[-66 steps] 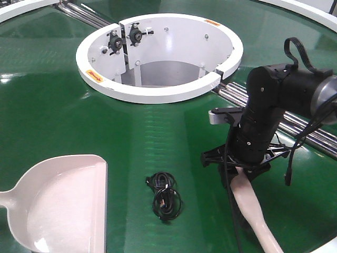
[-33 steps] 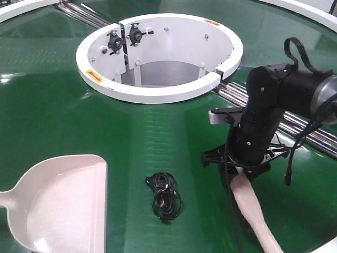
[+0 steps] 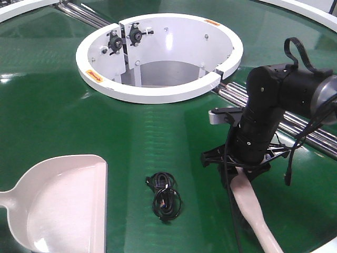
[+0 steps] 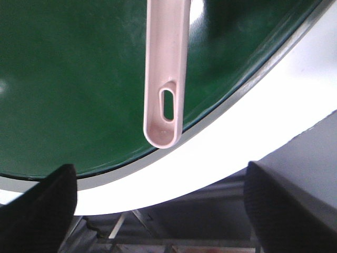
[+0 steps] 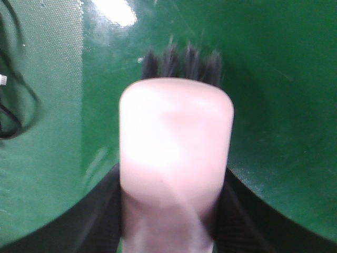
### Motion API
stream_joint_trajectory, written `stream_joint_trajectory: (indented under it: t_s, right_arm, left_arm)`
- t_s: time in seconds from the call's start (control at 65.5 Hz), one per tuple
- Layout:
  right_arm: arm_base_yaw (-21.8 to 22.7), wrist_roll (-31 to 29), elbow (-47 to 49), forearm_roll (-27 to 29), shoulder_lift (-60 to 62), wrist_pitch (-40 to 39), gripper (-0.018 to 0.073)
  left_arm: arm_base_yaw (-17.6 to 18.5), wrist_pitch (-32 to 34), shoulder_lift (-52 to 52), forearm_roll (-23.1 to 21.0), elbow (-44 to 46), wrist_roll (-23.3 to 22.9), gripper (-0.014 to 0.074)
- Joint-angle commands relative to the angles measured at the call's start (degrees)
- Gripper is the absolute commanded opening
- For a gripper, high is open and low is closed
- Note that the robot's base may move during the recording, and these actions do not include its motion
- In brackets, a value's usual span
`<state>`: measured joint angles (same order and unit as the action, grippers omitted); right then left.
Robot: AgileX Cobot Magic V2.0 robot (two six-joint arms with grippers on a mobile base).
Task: Clean and inspect green conveyor with broom and dustpan
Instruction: 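Reach the left gripper to the dustpan handle and grasp it, then slide the dustpan with the left gripper toward the black cable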
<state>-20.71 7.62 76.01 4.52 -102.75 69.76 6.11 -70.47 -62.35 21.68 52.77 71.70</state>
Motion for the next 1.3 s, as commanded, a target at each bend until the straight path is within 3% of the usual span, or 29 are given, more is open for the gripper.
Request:
stream_joint_trajectory:
  t_s: [0.0,0.259,0.549,0.717,0.885,1.282]
  right_arm:
    - [0.3,-0.5,1.2,0.2,3.0,3.7,-0.0002]
    - [0.3,-0.5,1.2,0.2,3.0,3.7,-0.0002]
    - [0.3,-0.4,1.2,0.1,3.0,3.7,-0.0002]
    - [0.3,-0.4,1.2,0.1,3.0,3.7,-0.0002]
    - [0.3,-0.5,1.2,0.1,3.0,3.7,-0.0002]
    - [0.3,-0.4,1.2,0.1,3.0,3.7,-0.0002]
  left_arm:
    - [0.3,-0.9,-3.6,3.4,2.4,-0.5,0.0591]
    - [-4.9,-0.9,-13.5,0.7,4.5,-0.5,0.0591]
    - [-8.3,0.7,-19.6,0.2,5.6,-1.0,0.0591]
    - [-9.1,2.6,-21.8,0.0,5.6,-2.3,0.0591]
    - [-10.4,5.3,-23.8,-3.0,5.6,-2.4,0.0591]
    - [-10.7,5.9,-26.8,-1.7,5.6,-5.5,0.0591]
